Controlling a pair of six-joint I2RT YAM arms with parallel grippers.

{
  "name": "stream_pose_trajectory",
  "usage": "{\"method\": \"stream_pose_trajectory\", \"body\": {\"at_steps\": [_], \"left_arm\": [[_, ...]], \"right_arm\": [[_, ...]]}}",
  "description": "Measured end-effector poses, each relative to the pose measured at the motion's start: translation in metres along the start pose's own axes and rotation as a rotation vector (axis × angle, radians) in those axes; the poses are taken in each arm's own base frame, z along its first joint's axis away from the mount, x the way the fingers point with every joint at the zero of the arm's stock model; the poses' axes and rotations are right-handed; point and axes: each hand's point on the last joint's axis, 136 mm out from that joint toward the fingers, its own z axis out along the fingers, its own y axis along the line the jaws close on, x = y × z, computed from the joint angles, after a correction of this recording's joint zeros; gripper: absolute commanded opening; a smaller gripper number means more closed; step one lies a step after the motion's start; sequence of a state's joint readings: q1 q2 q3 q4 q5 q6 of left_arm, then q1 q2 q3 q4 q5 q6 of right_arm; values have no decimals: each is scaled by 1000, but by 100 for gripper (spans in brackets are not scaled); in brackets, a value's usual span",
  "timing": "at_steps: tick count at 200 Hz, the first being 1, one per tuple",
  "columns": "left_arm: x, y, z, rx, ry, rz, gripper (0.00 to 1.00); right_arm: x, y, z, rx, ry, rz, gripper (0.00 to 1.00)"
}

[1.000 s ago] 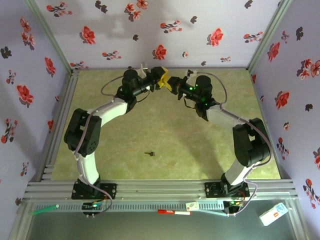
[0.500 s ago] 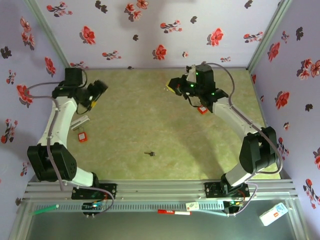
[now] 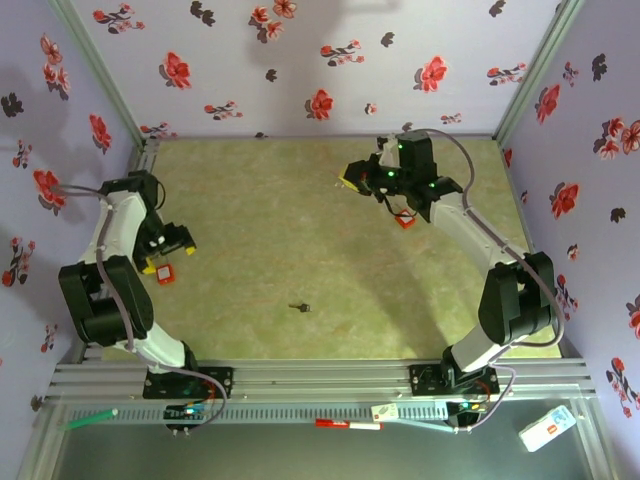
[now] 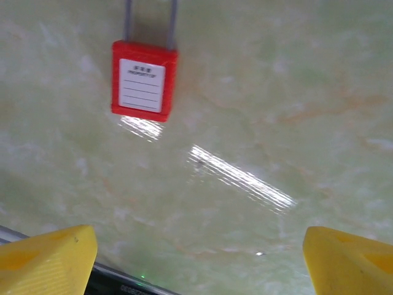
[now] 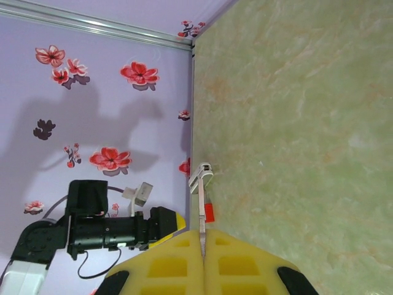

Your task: Unlock with the key

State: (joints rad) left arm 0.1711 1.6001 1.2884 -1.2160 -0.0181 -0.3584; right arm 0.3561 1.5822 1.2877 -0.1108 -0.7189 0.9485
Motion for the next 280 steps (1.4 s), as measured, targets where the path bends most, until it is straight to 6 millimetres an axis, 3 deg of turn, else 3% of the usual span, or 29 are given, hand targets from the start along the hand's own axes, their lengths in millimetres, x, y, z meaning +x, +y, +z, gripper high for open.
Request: {"method": "stream_pose_trajectory", "body": {"at_steps": [59,85,158,280], "left_arm": [[-10,19,62,45,86,20,79],[-17,28,80,61,90,7,78],[-47,24,94,79,-1,49,72],[-51,30,100,41,-16,70,55]], "right_arm": [[1,-11,-1,20,4,25,0],[4,-17,0,29,11,35,0],[7,-24,1,39,17,51,0],[5,-24,1,41,9,72,0]]}}
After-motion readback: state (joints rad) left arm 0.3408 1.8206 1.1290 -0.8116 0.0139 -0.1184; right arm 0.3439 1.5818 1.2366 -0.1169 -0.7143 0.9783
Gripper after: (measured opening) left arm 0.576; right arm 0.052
